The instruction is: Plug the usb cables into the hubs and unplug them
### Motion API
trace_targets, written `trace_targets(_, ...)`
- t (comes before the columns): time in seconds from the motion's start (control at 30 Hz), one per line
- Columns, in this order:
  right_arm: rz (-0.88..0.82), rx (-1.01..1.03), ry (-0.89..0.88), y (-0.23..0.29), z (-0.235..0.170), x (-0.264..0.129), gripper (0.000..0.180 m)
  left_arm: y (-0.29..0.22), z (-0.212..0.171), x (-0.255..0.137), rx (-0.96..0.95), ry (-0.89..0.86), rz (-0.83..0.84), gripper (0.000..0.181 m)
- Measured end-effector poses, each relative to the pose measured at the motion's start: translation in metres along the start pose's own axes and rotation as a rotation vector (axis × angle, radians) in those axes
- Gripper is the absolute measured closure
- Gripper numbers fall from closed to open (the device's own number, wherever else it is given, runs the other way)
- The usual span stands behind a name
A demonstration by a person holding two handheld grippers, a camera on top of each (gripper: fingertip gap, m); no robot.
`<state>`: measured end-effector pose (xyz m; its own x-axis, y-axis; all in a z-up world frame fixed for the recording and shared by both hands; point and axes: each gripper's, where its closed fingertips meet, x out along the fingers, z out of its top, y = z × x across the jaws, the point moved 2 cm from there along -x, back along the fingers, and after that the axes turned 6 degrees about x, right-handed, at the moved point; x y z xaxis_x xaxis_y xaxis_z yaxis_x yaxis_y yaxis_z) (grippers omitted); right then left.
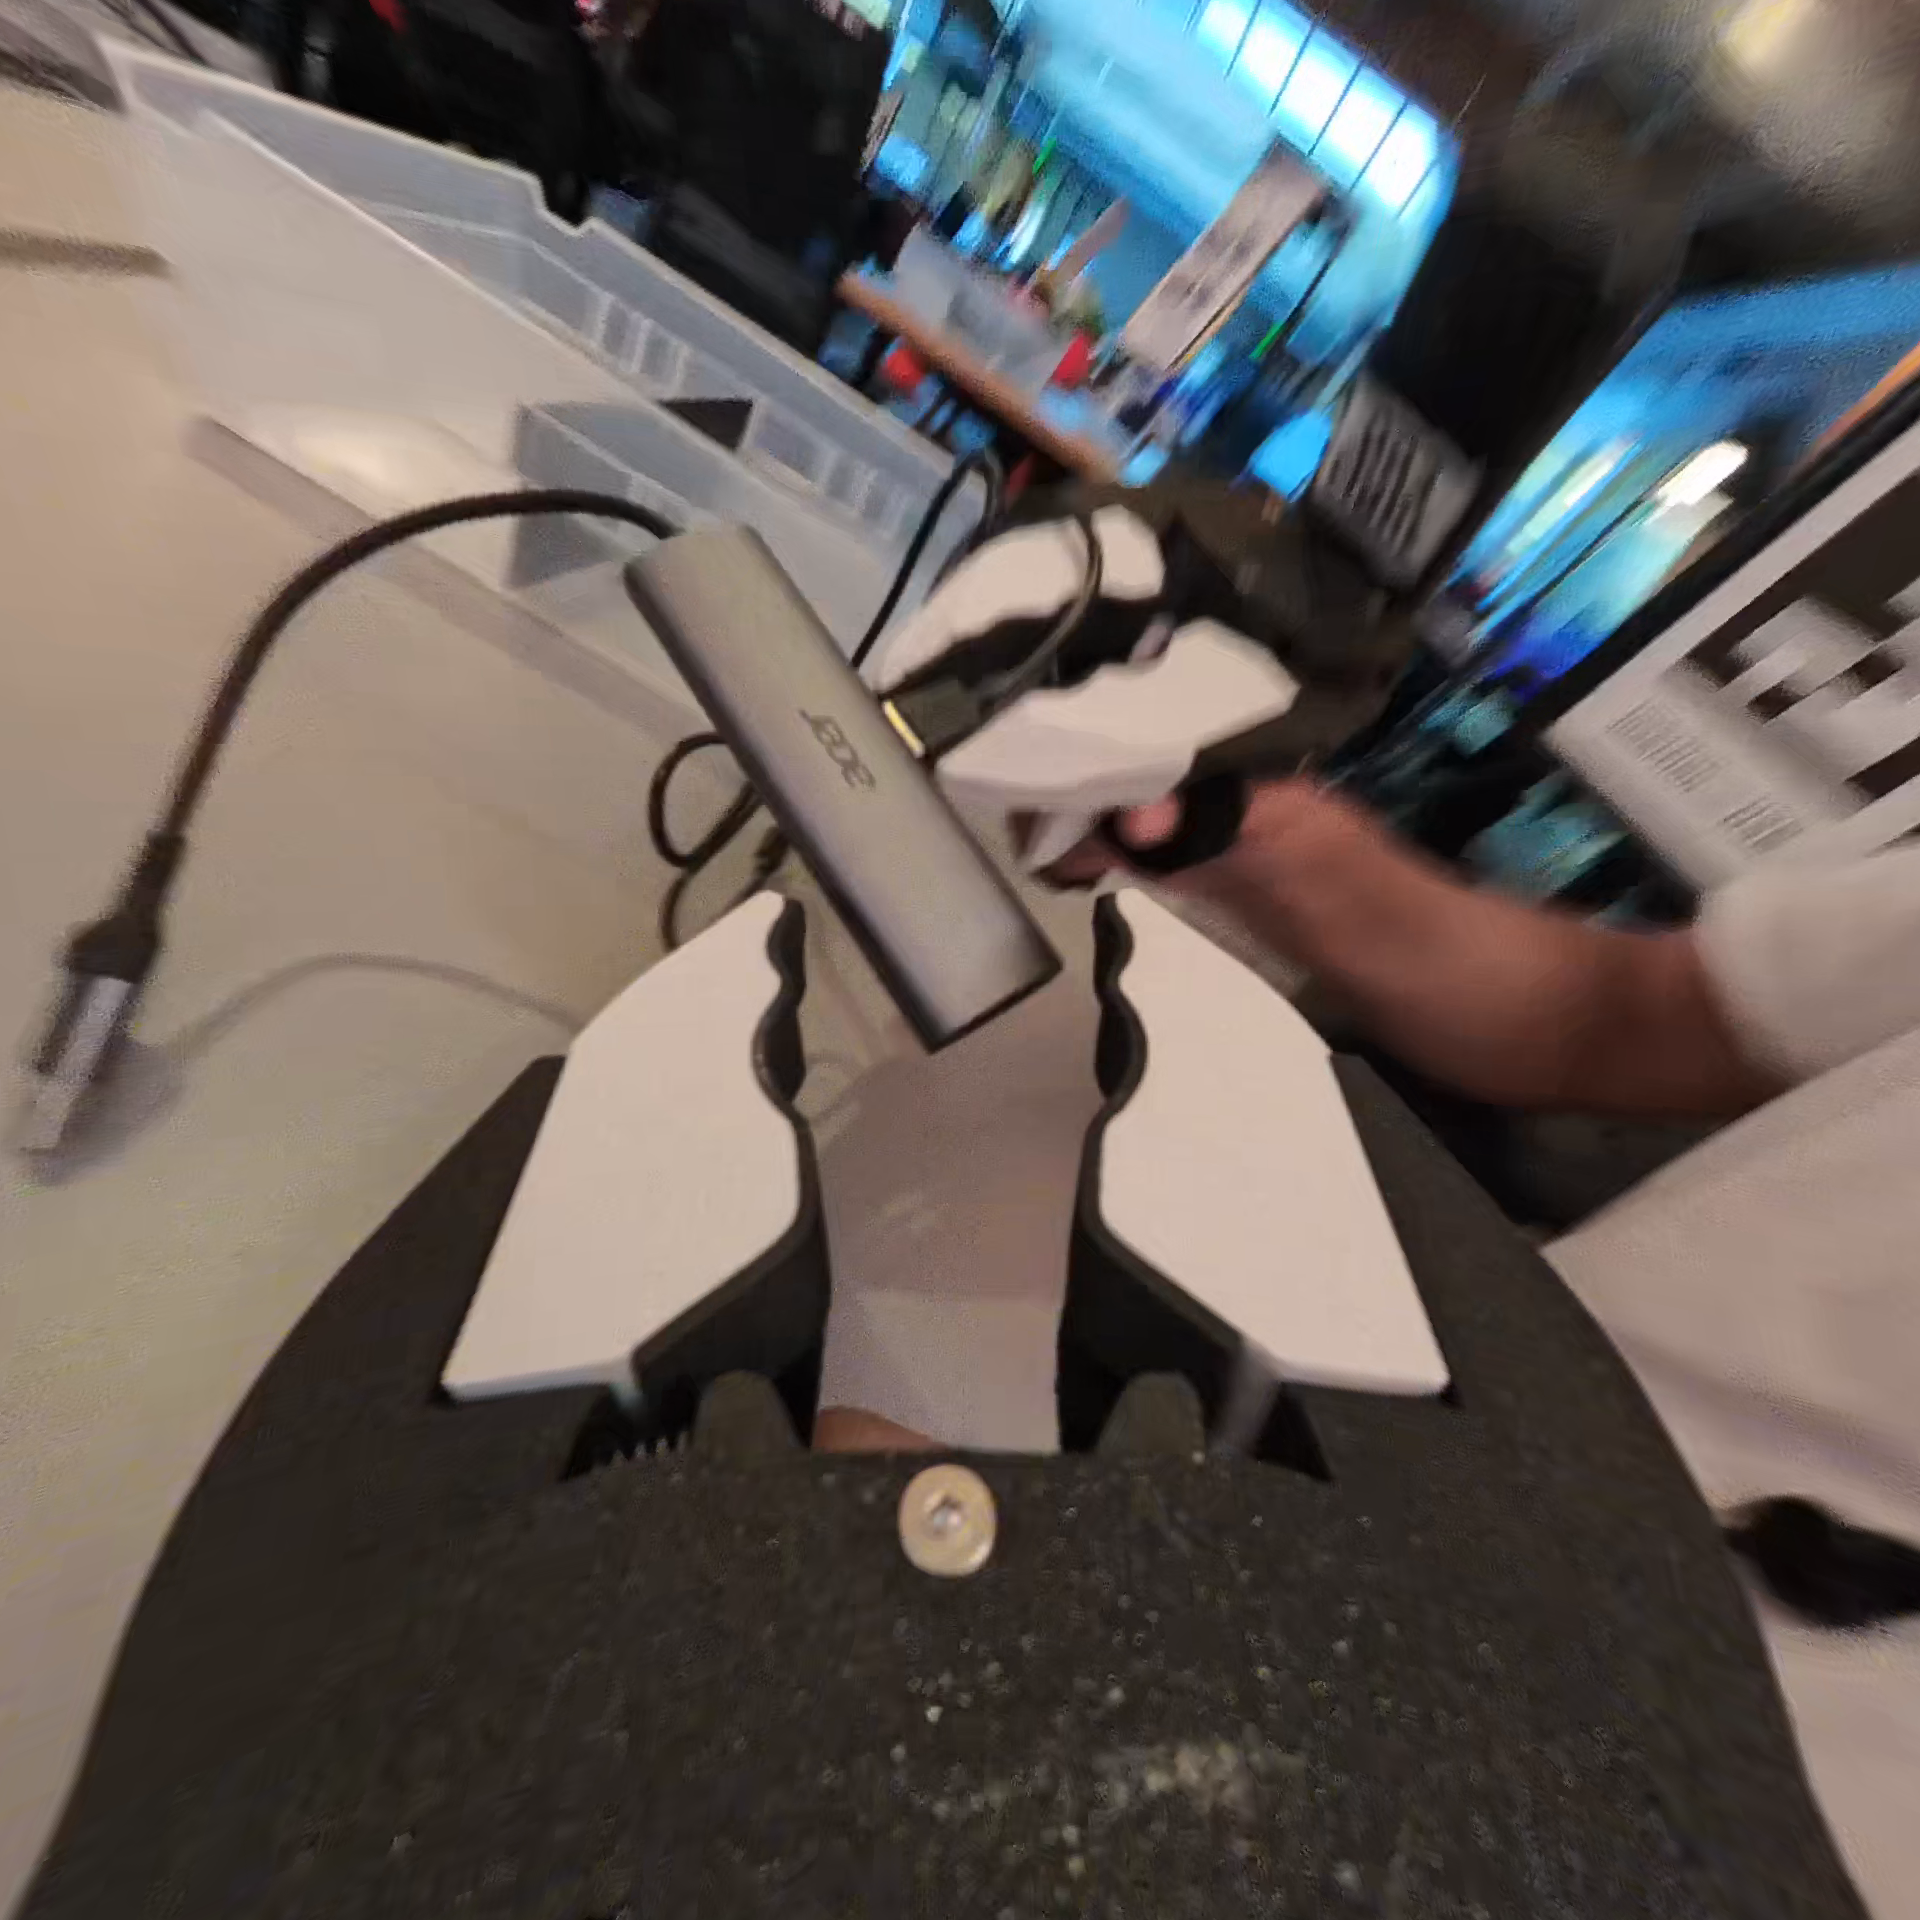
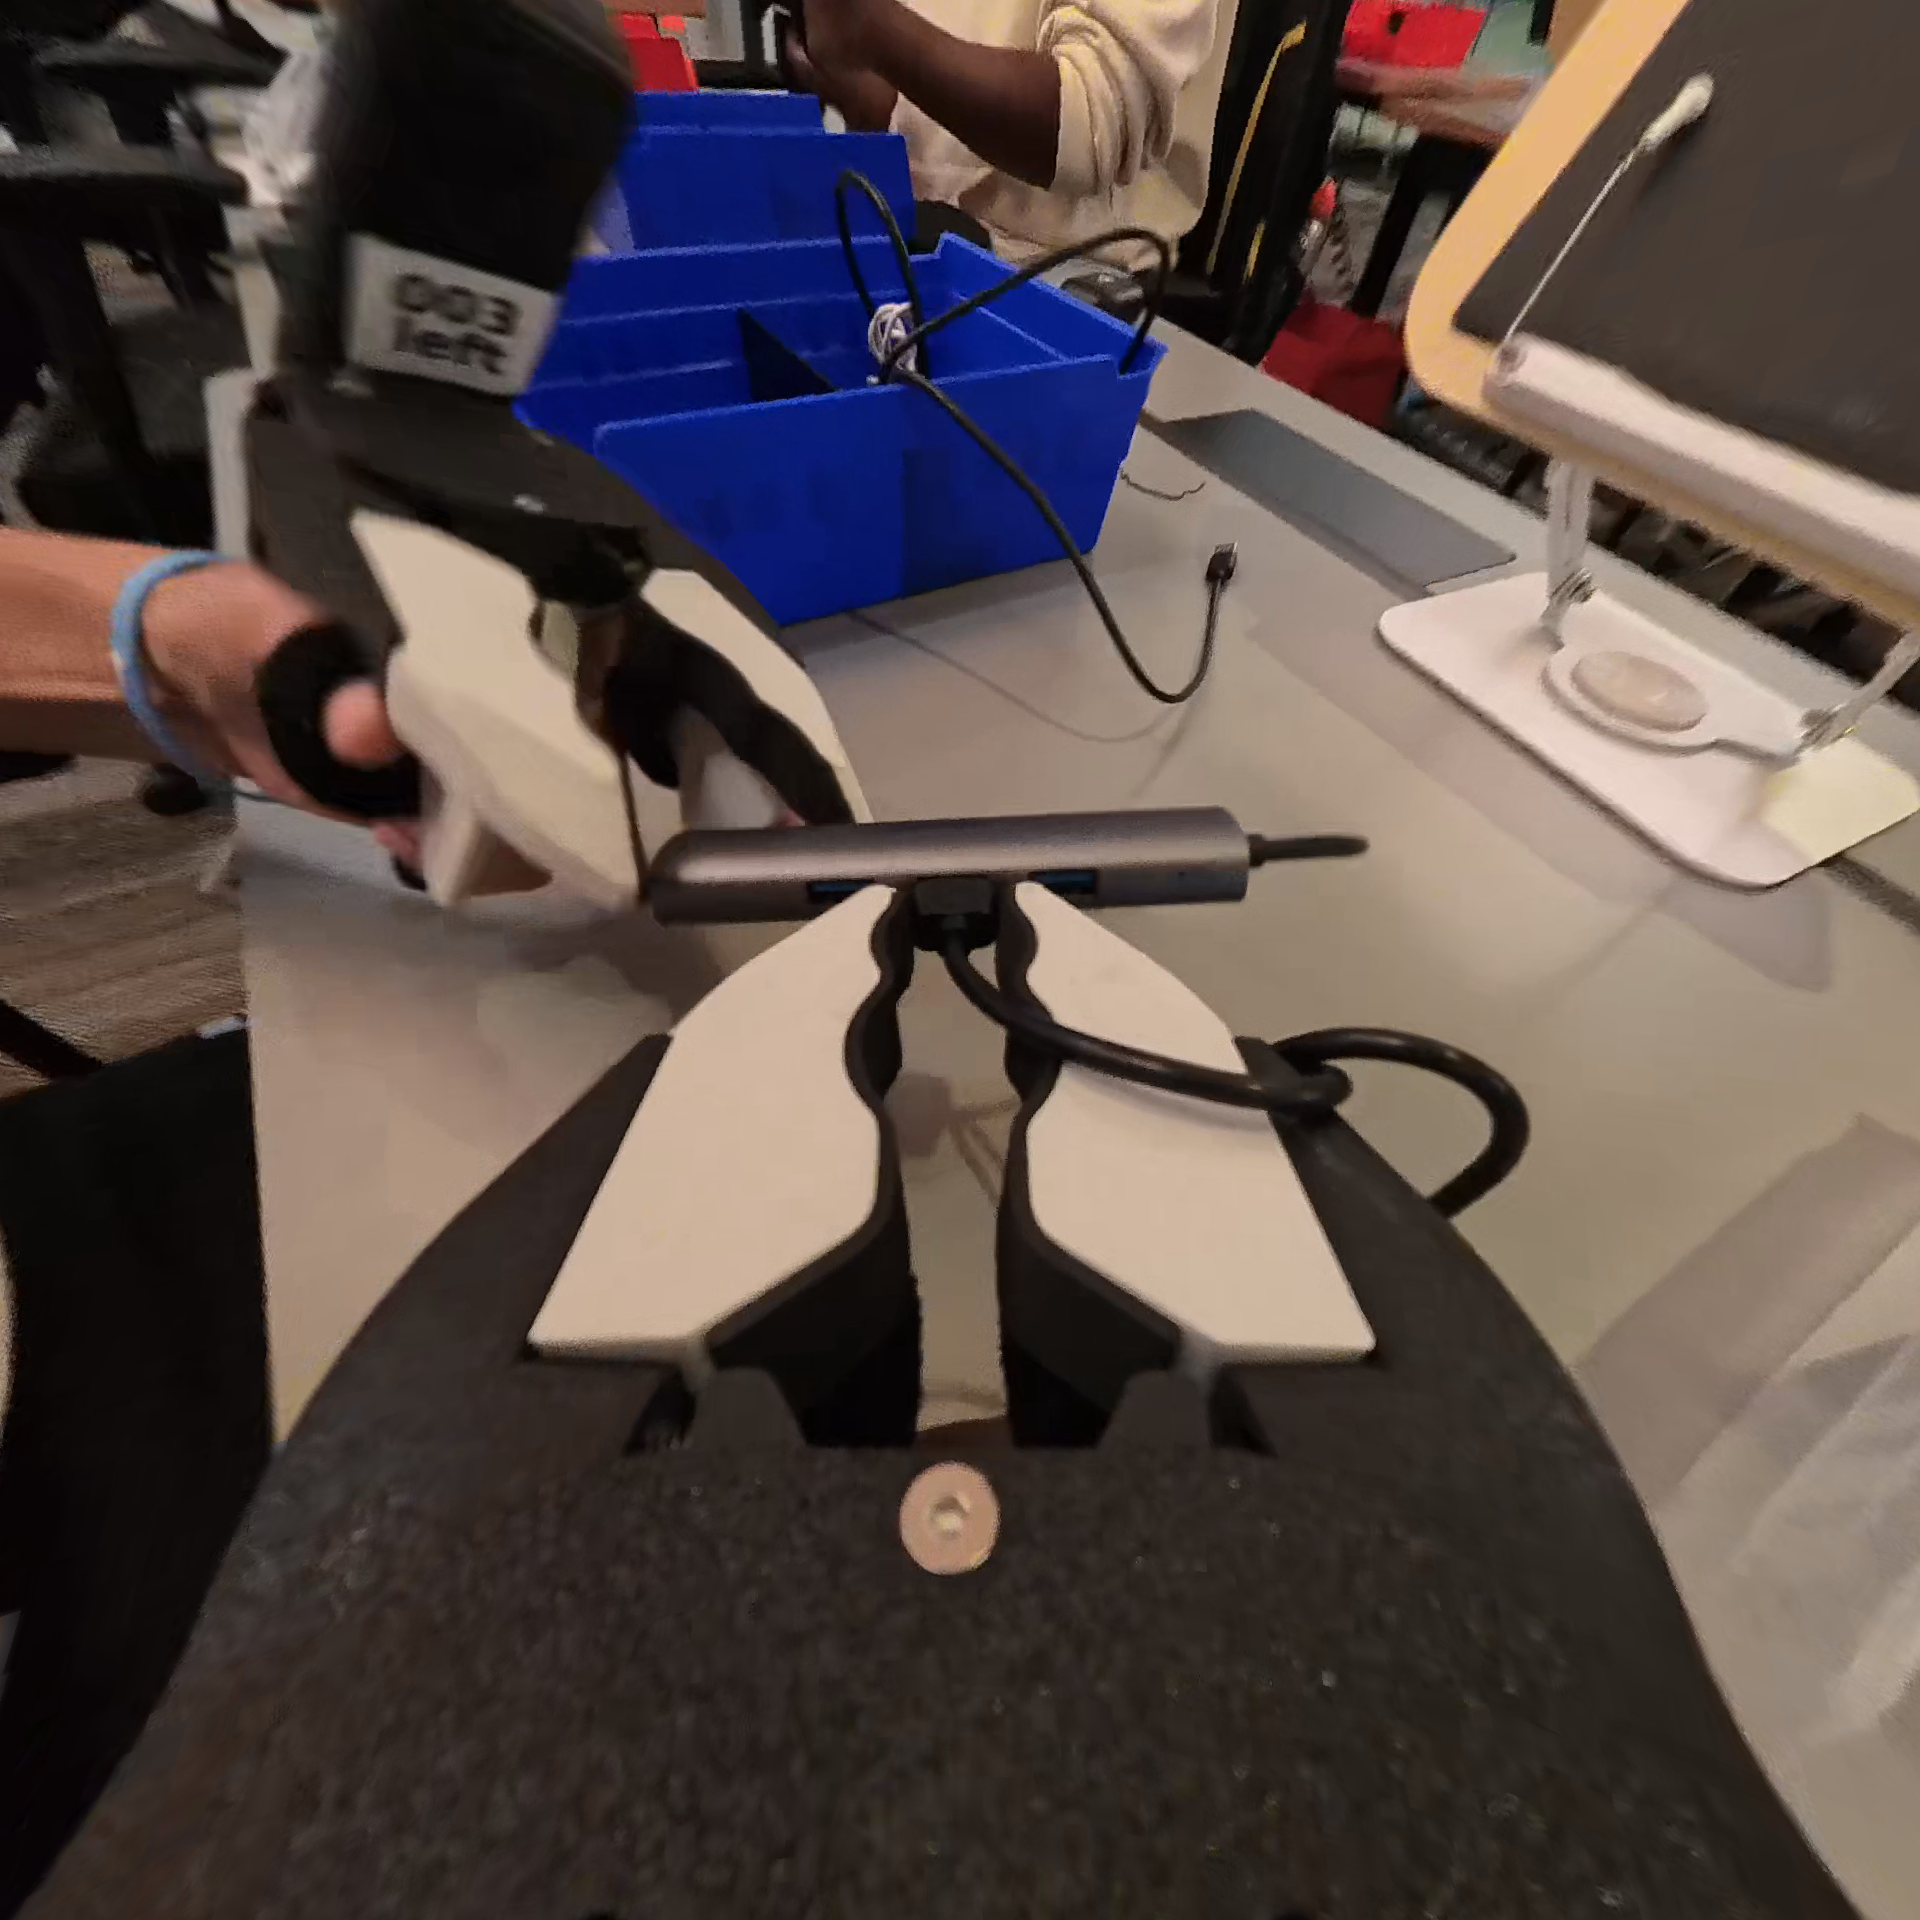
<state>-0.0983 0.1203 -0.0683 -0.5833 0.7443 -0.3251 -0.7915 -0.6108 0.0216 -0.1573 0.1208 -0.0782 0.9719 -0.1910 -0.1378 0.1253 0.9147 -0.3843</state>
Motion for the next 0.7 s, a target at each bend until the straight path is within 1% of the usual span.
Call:
trace_targets(0.07, -0.041, -0.104, -0.014, 0.005, 0.0, 0.0, 0.165, 0.001, 0.008, -0.003, -0.169, -0.086, -0.1, 0.129)
trace_targets(0.1, -0.079, -0.153, -0.009, 0.006, -0.001, 0.001, 0.165, 0.004, 0.006, -0.003, -0.189, -0.083, -0.095, 0.129)
trace_targets(0.17, -0.131, -0.267, 0.0, 0.014, -0.002, 0.005, 0.165, 0.007, -0.002, 0.0, -0.102, -0.015, -0.045, 0.133)
trace_targets(0.23, -0.178, -0.337, 0.012, 0.021, -0.001, 0.009, 0.164, 0.012, -0.012, 0.003, 0.007, 0.087, 0.051, 0.139)
trace_targets(0.3, -0.17, -0.359, 0.025, 0.029, -0.002, 0.013, 0.164, 0.012, -0.019, 0.004, 0.068, 0.141, 0.084, 0.145)
trace_targets(0.43, -0.177, -0.375, 0.05, 0.032, -0.008, 0.019, 0.165, 0.021, -0.029, 0.005, 0.125, 0.247, 0.194, 0.147)
trace_targets(0.5, -0.237, -0.418, 0.068, 0.027, -0.011, 0.021, 0.165, 0.026, -0.027, 0.004, 0.144, 0.256, 0.28, 0.148)
trace_targets(0.63, -0.28, -0.392, 0.041, 0.021, -0.007, 0.019, 0.165, 0.028, -0.016, 0.001, 0.175, 0.242, 0.342, 0.149)
trace_targets(0.7, -0.309, -0.421, 0.036, 0.019, -0.008, 0.019, 0.165, 0.03, -0.015, 0.0, 0.219, 0.25, 0.389, 0.149)
